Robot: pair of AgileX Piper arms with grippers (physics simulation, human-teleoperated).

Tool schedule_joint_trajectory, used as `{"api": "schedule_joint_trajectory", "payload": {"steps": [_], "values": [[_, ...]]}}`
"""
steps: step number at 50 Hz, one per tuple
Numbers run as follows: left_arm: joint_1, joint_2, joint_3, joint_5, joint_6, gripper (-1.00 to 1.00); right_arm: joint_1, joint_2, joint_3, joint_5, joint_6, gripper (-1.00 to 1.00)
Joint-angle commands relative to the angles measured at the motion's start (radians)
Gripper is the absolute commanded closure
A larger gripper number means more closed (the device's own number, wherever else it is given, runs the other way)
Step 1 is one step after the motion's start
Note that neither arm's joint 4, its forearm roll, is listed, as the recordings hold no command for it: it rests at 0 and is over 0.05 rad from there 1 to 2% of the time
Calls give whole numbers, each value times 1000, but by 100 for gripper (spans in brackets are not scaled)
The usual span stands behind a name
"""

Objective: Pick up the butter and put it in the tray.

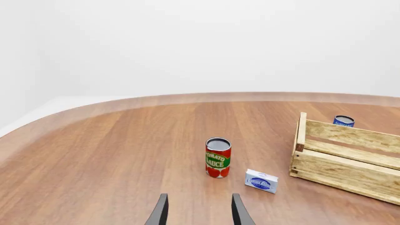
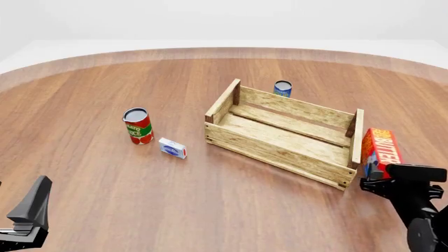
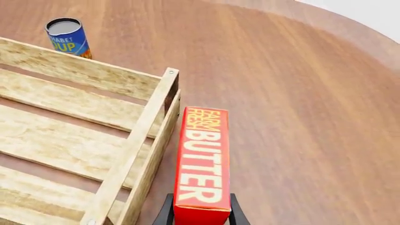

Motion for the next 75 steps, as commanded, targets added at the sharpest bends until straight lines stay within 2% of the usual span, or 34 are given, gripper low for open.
{"api": "schedule_joint_trajectory", "payload": {"steps": [1, 11, 25, 32, 52, 67, 75], "values": [[0, 0, 0, 0, 0, -100, -7, -65, 17, -5, 21, 100], [0, 0, 0, 0, 0, -100, -14, -113, 41, -4, 29, 100], [0, 0, 0, 0, 0, -100, -14, -214, 64, 49, 32, 100], [0, 0, 0, 0, 0, -100, 6, -307, 63, 122, 32, 100], [0, 0, 0, 0, 0, -100, 22, -451, 65, 230, 25, 100], [0, 0, 0, 0, 0, -100, 34, -616, 60, 372, 22, 100], [0, 0, 0, 0, 0, -100, 48, -736, 45, 486, 27, 100]]}}
